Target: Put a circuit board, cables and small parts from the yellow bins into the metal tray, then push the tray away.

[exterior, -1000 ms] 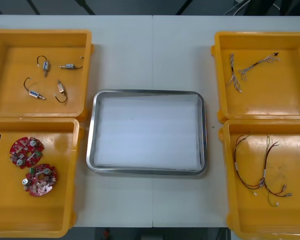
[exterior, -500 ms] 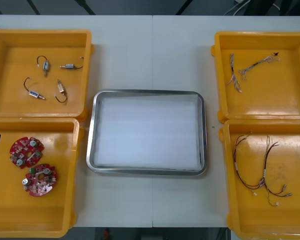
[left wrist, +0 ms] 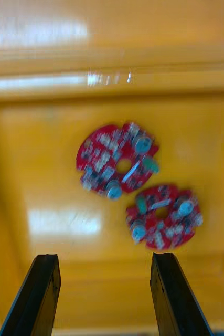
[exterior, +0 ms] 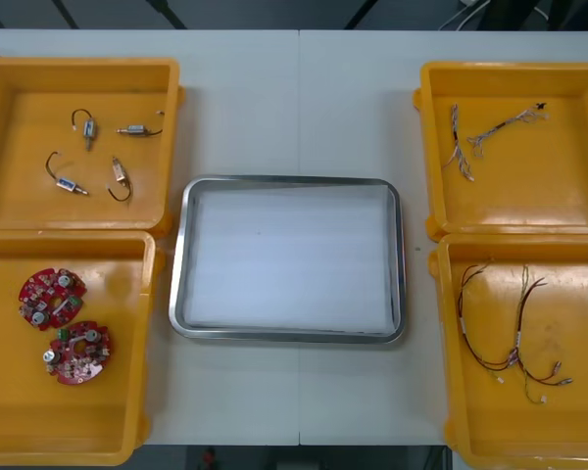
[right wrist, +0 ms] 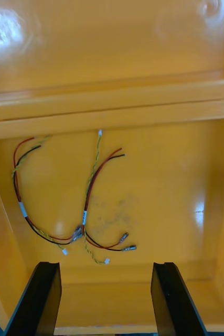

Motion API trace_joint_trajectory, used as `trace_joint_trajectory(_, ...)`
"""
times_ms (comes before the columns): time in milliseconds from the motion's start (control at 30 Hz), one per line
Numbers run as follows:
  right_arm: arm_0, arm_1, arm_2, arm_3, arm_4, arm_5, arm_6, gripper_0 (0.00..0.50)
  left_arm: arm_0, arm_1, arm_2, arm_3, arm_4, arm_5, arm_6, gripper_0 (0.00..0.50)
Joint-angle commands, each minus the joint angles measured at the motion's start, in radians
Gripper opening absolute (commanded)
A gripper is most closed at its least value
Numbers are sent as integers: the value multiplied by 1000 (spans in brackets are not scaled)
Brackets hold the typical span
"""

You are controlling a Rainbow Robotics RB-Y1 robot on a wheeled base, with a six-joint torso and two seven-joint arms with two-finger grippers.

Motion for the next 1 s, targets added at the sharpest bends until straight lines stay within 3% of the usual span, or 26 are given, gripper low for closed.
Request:
trace_joint_trajectory(33,21,-36,28,-13,-9,-14,2,500,-3,80,2,3,17,42,-365,500)
trace_joint_trajectory(267,21,-36,102,-13,3,-59,-81,500,-4,84,5,6,18,39,-354,500)
trace_joint_trajectory(500,78,-36,212,-47,69,-206,-212,500,-4,84,5,70,72,5,-337,500)
trace_joint_trajectory(767,182,-36,244,-59,98,-338,-204,500,-9,83,4,104,92,-17,-325,500)
trace_joint_trajectory(1000,211,-36,341,-58,223,-410,-224,500,-10,83,4,75,81,-17,-195,500)
